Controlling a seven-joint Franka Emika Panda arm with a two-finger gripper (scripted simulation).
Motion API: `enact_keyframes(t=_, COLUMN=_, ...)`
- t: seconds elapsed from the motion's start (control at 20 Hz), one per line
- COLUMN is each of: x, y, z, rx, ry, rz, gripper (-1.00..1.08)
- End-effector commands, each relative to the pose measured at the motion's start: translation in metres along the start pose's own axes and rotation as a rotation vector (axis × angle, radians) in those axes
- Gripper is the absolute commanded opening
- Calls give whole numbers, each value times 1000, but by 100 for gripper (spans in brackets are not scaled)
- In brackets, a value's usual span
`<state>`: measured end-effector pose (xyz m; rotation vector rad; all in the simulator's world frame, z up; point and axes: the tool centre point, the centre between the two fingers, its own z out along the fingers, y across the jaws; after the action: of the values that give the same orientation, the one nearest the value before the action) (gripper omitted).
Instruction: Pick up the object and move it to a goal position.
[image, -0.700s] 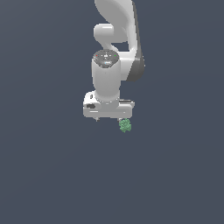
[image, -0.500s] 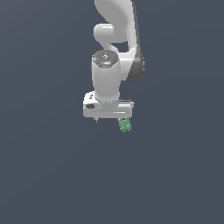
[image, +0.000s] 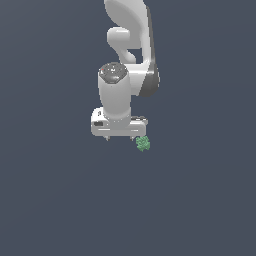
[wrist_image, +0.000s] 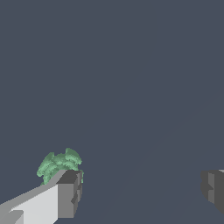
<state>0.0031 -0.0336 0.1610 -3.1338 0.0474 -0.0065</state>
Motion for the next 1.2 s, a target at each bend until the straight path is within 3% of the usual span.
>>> enact_keyframes(t=0.0, x=0, y=-1, z=0, rx=0, ry=1, rz=1, gripper=100)
enact_keyframes(t=0.55, x=-3, y=-10, z=6, rx=2, ry=-1, rz=95, gripper=100)
enact_keyframes(t=1.15, x=-12, y=-32, z=20, rx=3, ry=-4, rz=339, gripper=100)
